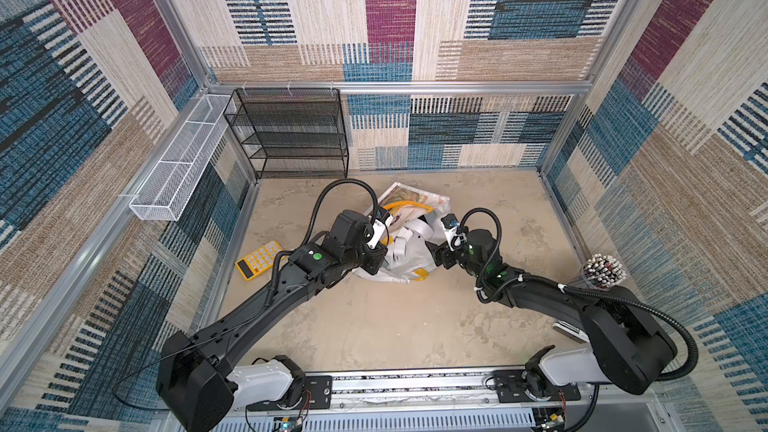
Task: Take the alarm clock out of the canvas bag
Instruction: Pick up the alarm from the canvas bag.
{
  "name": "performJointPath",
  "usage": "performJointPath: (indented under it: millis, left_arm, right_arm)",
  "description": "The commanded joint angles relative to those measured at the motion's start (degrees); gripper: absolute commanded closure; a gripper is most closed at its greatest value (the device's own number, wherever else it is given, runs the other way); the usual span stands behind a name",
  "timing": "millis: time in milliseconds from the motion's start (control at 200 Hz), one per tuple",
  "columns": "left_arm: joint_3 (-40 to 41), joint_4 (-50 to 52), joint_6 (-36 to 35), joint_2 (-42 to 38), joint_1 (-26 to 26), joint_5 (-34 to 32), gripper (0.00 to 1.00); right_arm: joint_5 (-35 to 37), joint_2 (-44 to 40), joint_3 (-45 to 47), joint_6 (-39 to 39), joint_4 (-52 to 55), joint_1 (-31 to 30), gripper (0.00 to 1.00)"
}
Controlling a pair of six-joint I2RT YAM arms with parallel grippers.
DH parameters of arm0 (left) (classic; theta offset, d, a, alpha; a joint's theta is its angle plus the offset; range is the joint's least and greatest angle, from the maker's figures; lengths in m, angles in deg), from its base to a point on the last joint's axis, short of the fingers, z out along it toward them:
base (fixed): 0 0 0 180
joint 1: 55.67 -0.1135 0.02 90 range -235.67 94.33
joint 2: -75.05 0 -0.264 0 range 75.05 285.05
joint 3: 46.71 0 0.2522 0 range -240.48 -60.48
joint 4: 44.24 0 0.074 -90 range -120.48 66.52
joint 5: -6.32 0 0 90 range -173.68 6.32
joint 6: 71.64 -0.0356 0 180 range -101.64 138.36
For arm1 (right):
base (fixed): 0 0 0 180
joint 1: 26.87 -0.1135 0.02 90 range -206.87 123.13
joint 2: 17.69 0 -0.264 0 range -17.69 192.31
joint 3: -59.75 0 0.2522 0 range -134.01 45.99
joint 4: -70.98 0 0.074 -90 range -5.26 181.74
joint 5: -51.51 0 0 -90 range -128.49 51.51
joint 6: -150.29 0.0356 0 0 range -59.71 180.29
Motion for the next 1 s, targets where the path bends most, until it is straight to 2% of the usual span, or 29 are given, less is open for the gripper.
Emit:
performJointPath:
  millis: [0, 265, 446, 716, 992]
  left_arm:
    - [-1.01, 1.37, -2.75, 0.0, -0.54, 7.1, 1.0]
    - [-0.84, 4.09, -5.15, -0.58, -3.16, 10.87, 1.0]
    - [-1.17, 4.75, -5.15, -0.94, -5.32, 12.87, 1.0]
    - [-1.77, 3.02, -2.3, -1.07, -7.69, 18.21, 1.0]
    - [-2.75, 1.51, 0.01, -0.86, -7.86, 17.79, 1.0]
  right_arm:
    - [-1.68, 1.16, -1.17, -2.01, -3.39, -0.07, 0.16]
    - [-2.98, 3.17, -2.1, -5.21, -3.66, -0.13, 0.16]
    - [-0.36, 4.51, -2.62, -7.11, -2.13, -0.21, 0.16]
    - [1.03, 7.04, -3.24, -7.88, -4.62, -0.21, 0.15]
    - [0.46, 10.21, -6.32, -9.32, -2.67, -0.2, 0.18]
